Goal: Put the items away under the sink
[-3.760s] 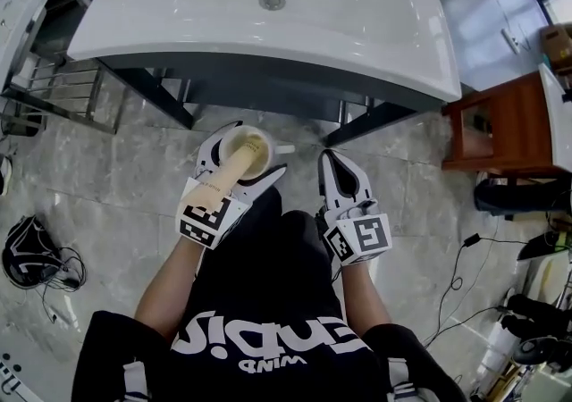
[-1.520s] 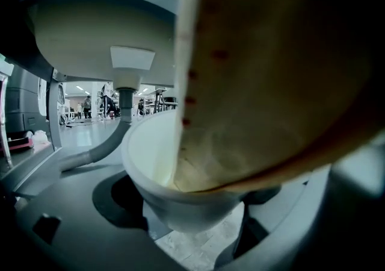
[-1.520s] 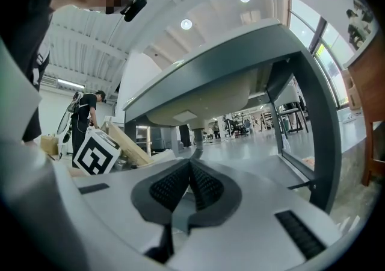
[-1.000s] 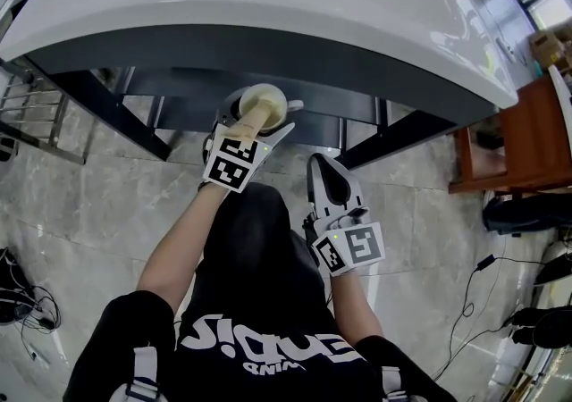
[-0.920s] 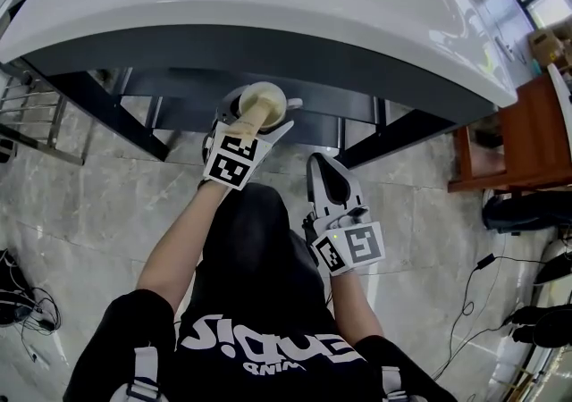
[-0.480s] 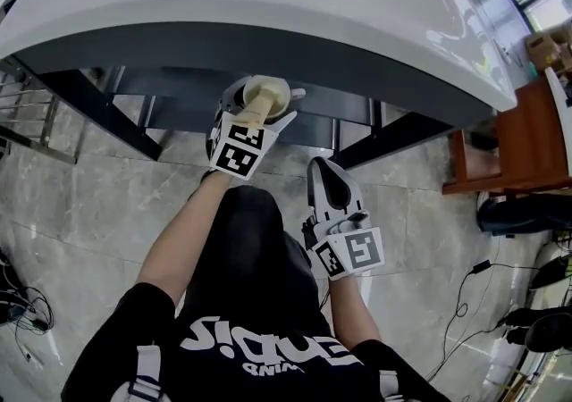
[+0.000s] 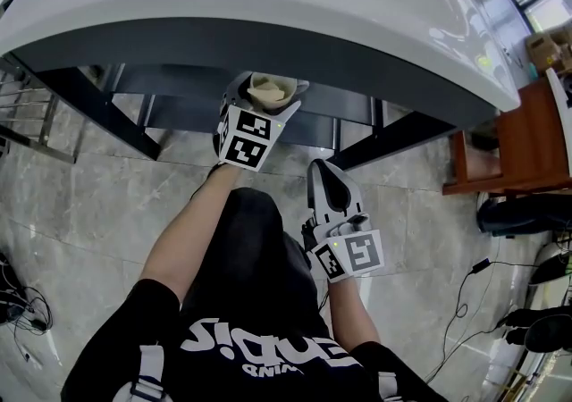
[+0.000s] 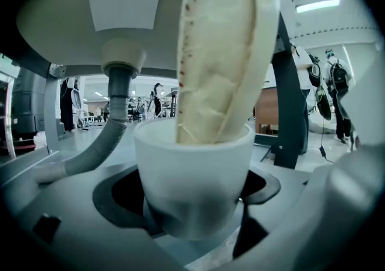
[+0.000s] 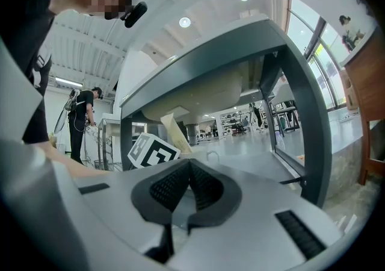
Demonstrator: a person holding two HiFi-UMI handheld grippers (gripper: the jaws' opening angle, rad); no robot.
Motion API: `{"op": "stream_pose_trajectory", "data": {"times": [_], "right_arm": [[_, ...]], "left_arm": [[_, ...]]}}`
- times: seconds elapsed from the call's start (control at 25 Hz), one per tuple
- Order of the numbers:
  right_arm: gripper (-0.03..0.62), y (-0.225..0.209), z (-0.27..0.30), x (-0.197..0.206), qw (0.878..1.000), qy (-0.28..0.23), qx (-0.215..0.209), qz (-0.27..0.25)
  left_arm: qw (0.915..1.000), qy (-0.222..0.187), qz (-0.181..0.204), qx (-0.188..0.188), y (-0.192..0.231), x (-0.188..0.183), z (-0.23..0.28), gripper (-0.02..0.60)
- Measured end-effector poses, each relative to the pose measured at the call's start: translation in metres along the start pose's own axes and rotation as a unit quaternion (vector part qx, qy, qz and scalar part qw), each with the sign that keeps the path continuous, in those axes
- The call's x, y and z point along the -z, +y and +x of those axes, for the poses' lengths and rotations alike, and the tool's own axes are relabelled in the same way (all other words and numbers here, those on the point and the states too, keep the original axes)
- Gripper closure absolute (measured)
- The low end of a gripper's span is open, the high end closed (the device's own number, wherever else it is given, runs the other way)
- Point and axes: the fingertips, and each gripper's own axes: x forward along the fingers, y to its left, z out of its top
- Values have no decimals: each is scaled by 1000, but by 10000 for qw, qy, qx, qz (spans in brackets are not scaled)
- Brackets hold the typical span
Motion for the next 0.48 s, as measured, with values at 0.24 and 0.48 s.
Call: {"op": "stream_pose_trajectory", "data": {"times": [0.24, 0.48], "right_arm": [[576, -2, -3, 1, 10000, 24, 28, -12], [576, 1, -2, 2, 10000, 42, 0, -26]], "left_arm": [[9995, -214, -194, -99, 3, -4, 4, 115], [9989, -270, -235, -290, 6, -2, 6, 115]]}}
